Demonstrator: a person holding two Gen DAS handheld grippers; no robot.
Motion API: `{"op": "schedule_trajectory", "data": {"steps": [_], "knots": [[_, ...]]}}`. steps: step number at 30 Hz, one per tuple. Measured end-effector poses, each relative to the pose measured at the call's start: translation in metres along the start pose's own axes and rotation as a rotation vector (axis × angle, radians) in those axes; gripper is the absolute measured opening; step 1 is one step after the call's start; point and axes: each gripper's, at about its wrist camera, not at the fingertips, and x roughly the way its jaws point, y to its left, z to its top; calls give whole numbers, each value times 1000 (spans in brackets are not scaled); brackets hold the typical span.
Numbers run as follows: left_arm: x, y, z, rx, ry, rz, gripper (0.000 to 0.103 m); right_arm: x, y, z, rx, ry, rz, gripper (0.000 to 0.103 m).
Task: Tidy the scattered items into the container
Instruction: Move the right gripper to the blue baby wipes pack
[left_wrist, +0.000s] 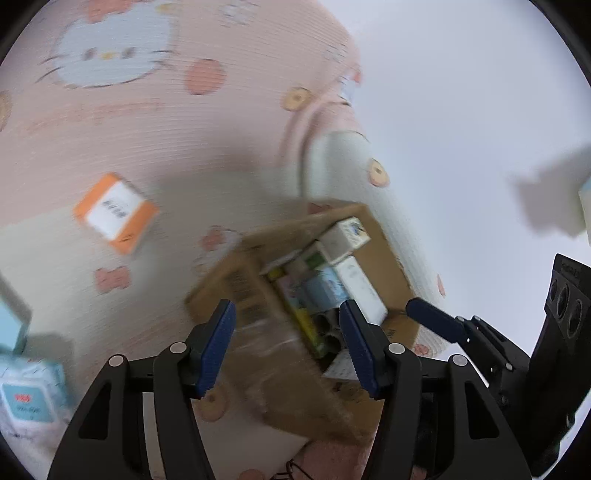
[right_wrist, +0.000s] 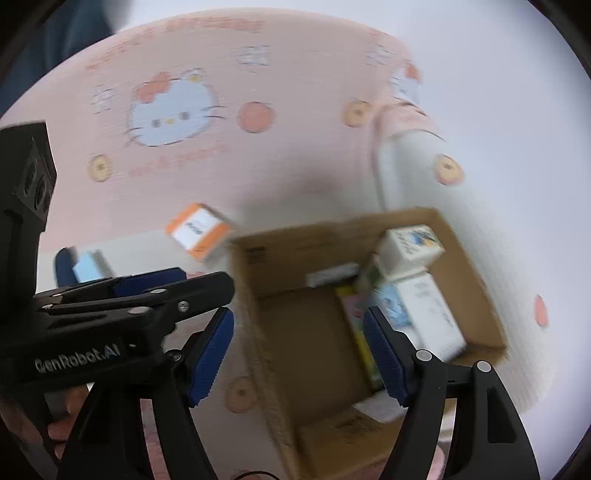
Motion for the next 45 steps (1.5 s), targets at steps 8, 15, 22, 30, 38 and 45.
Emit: {"op": "schedule_trajectory", "data": {"steps": [8,15,22,30,38,45], "knots": [[-31,82,-25,-113,-68,207,63,23,44,4,-83,37,85,73],[-41,141,-55,-166,-25,382,63,47,80,-2,-122,92,164,74],[-70,180,-81,-214,-63,524,63,93,119,-20,-137,146,301,76],[-86,231,-106,-266,-42,762,63,154,139,-53,92,295,621,76],[-96,269,-124,-416,-73,658,63,180,158,-76,172,331,705,76],[-100,288,-131,-464,-74,567,60,190,176,-84,152,263,792,75]]}}
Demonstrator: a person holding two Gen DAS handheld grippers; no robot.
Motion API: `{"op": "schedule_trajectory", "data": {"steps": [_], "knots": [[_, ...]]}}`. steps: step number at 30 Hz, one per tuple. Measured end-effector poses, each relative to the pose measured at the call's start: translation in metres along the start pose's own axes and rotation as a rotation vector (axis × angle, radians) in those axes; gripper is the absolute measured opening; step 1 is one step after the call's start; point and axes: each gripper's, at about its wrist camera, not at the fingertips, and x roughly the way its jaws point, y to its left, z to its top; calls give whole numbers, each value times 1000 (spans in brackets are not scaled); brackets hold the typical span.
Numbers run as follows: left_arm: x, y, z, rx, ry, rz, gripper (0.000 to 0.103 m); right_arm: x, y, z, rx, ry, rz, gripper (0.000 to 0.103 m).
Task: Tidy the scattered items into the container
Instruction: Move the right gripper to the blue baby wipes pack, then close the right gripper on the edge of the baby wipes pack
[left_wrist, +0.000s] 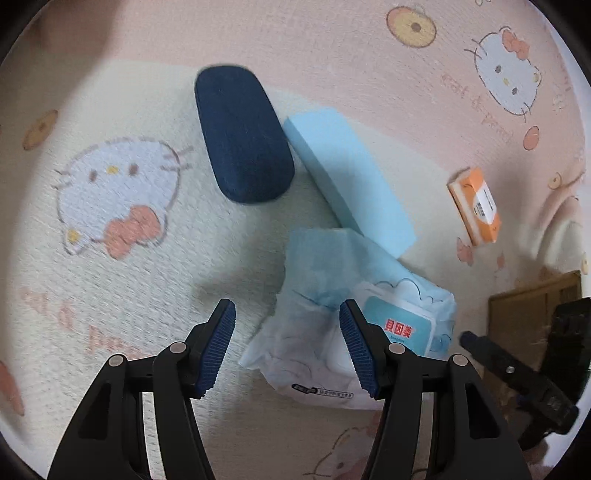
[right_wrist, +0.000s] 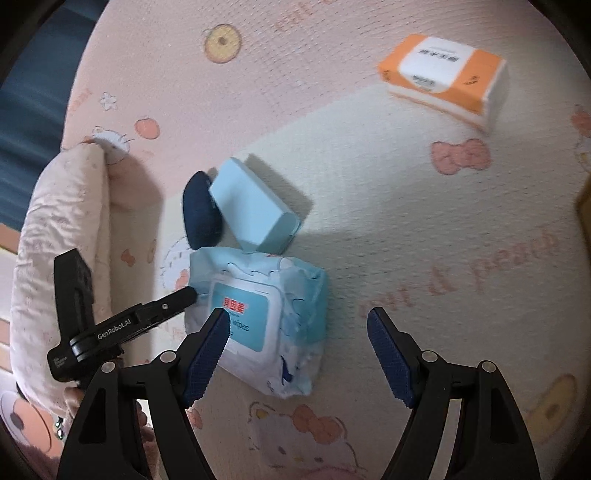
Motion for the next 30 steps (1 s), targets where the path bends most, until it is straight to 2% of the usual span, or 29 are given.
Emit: {"op": "schedule_trajectory", "data": {"steps": [1,2,3,6,7,11,13,16,21,25,26,29,30], "knots": [[2,2,-2,-13,9,-29,49,3,0,-1,6,8,5,74],[4,4,-2,-19,18,-47,43,7,-1,-1,12,17,12,68],[5,5,-4,-27,28,-71,39,9,-3,-1,27,17,17,53],[4,4,-5,-16,19,-71,35,16,-8,-2,46,39,29,27],[4,4,-5,-11,22,-73,34,17,-9,-3,39,43,35,26],[10,-4,-5,-22,49,-112,33,15,-5,-4,23,25,80,25],[13,-13,-8,8,58,-118,29,12,-2,-2,-3,13,31,25],[20,-37,-11,71,64,-113,29,2,-6,1,-19,-14,-30,25],[32,-70,-13,124,105,-164,29,-19,-26,0,-5,-47,-120,25],[41,-101,-20,207,130,-179,29,-33,-41,-2,-2,-60,-214,26],[43,-106,-21,227,132,-173,29,-37,-46,-3,10,-64,-216,27],[42,-114,-23,264,132,-155,29,-43,-64,-3,90,-72,-179,47],[42,-116,-22,273,135,-152,31,-41,-68,-4,107,-63,-174,50]]}}
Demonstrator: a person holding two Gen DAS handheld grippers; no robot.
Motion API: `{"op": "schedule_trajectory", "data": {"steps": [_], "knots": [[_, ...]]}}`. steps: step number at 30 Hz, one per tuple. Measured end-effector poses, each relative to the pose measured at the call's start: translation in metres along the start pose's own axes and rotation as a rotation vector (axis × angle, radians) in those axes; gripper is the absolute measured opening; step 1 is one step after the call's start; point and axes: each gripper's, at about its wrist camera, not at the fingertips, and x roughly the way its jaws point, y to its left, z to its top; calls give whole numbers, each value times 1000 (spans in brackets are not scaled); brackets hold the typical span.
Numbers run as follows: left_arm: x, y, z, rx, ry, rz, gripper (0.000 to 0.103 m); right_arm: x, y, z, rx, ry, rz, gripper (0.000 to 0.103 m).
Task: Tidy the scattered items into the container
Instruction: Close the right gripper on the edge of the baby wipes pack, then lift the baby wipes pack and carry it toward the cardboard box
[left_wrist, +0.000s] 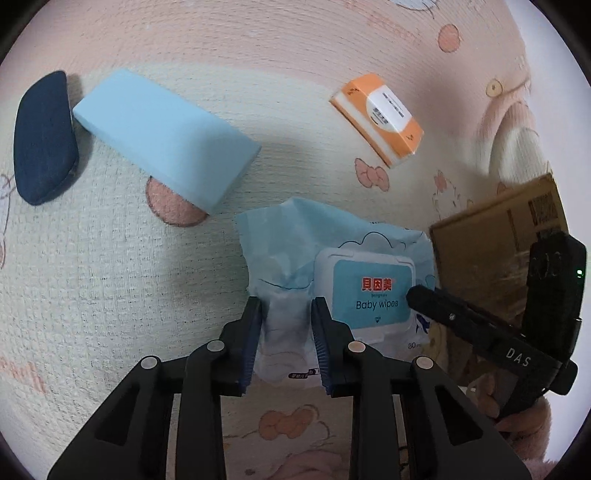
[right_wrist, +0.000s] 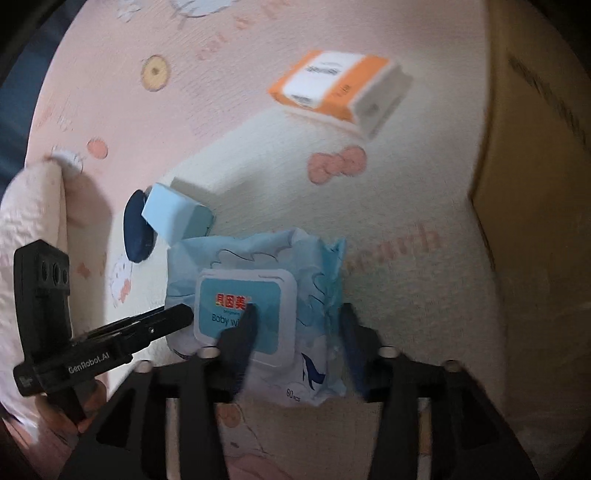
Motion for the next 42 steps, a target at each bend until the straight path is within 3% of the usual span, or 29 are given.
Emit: {"op": "schedule_trajectory", "data": {"steps": [7,14,17,23,30,36,42], "knots": [[0,8,1,-29,25,-59,49,8,5,-11,-3,7,5,51],[9,6,6,-57,37,-58,49,14,6,-6,0,3,14,53],[7,1,5,-23,29,-32,48,16,9,-4,-11,1,6,53],[1,10,5,-96,10,-68,36,11,20,-6,-39,-41,-37,49],[-25,6,13,-92,-58,-48,35,-4,41,3,-105,-79,-49,46],[-67,-8,28,-67,-148,-99,35,-41,62,24,-140,-166,-40,46],[-113,-42,45,26,-259,-170,35,-97,73,45,-154,-283,-45,46]]}}
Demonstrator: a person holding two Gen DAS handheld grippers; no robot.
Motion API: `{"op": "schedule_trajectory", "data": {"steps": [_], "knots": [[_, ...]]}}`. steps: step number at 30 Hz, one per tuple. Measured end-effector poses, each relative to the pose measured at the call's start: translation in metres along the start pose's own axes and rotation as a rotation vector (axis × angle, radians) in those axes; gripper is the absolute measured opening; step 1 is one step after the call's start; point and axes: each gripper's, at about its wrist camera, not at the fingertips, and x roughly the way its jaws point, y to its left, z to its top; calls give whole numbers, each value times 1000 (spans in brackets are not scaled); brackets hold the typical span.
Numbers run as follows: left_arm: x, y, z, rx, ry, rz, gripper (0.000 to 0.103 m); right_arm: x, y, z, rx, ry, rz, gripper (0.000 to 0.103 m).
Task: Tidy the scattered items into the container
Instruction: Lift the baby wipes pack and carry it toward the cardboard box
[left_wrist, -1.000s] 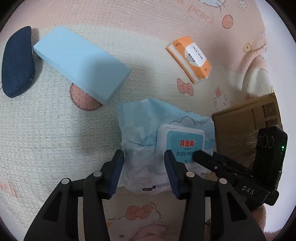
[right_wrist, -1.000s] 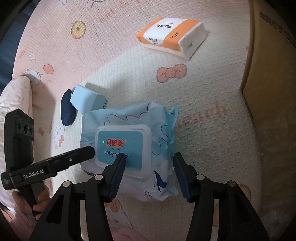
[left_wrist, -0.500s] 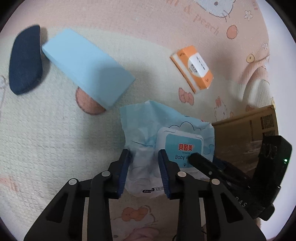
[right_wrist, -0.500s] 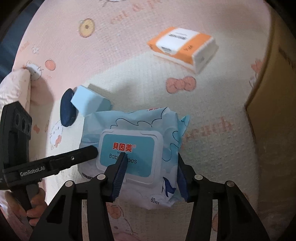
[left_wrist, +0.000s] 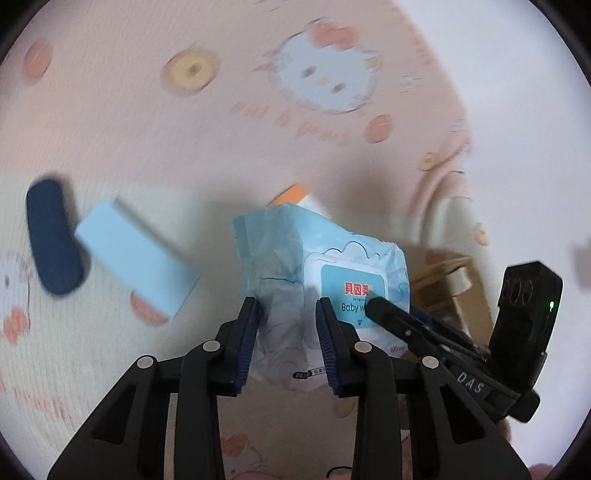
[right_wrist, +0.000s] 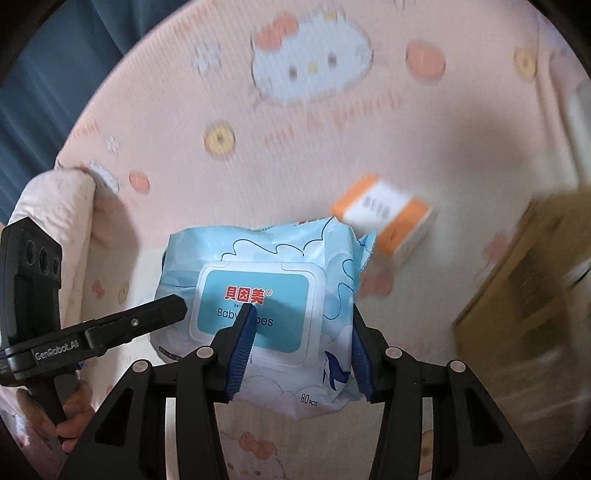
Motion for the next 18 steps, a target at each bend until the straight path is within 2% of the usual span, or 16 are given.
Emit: {"op": "schedule_trajectory", "data": {"steps": [5,10,18], "knots": [[-10,-43,15,79,-58,-63,35,-45,0,17,-7,-103,-52,46],[-13,-88,23,154,-83,-150,35,-89,-15,25,27,-195,-100,46],[9,-148,25,238,-50,-239,35,-147,-59,25,87,-275,-185,45]]}}
